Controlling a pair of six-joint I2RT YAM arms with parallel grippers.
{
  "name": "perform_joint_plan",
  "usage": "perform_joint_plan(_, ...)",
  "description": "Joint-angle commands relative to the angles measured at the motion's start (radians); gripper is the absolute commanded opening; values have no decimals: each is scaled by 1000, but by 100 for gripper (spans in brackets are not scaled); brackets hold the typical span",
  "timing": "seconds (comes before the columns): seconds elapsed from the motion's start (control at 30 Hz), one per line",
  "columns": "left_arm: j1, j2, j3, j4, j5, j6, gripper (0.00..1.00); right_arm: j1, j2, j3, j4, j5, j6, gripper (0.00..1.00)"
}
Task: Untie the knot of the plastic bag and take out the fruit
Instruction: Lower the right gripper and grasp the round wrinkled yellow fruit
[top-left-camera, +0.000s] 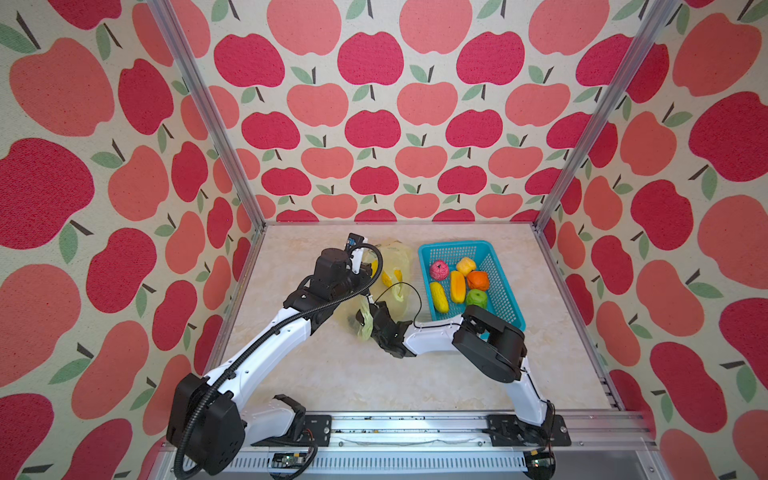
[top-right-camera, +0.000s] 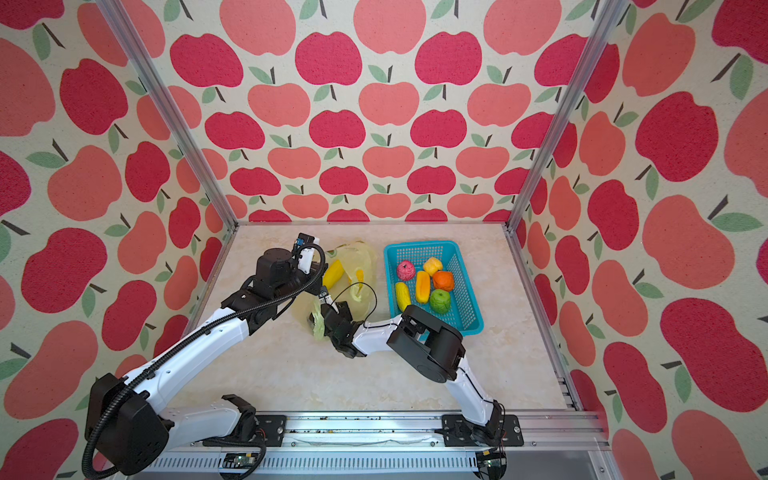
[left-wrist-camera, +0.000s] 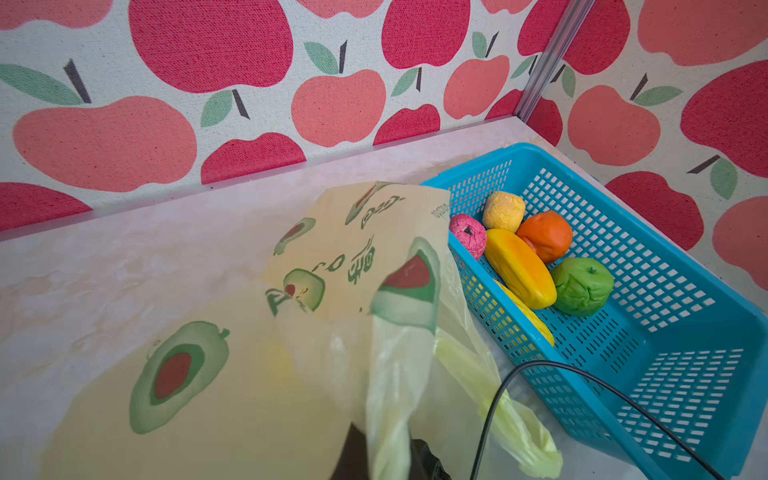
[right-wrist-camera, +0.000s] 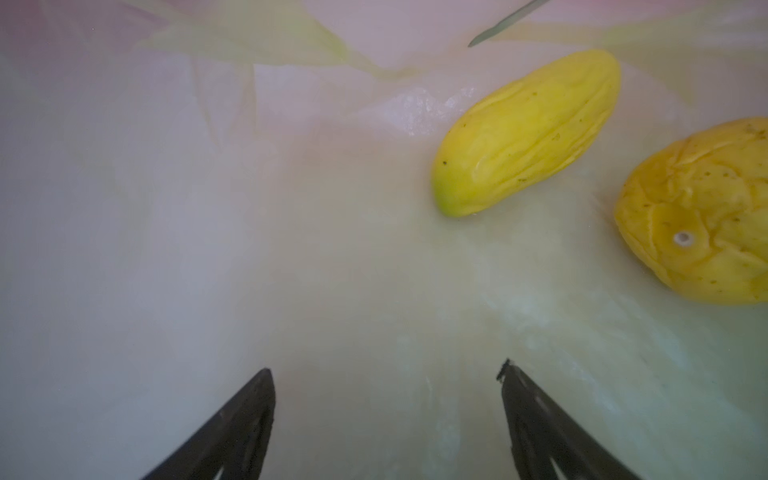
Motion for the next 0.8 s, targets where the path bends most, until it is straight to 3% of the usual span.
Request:
perform_joint_plan(0.0, -20, -60, -109, 108, -27, -29, 0, -21, -24, 34, -17, 80, -38, 89)
perform_joint_plan(0.17, -41, -84, -195, 168, -42, -55, 0, -48, -43, 42, 10, 113, -136, 90)
perform_joint_plan(0.3, -50, -87, -192, 165, -28, -57, 0, -56, -17, 90, -10, 204, -189, 89)
perform_joint_plan(0.53, -55, -95, -136, 111, -19, -80, 0, -100, 13, 91, 8, 264, -169, 88)
perform_joint_plan(0.77, -56, -86, -58, 25, -45, -78, 0, -132, 27, 76, 22, 302, -159, 95)
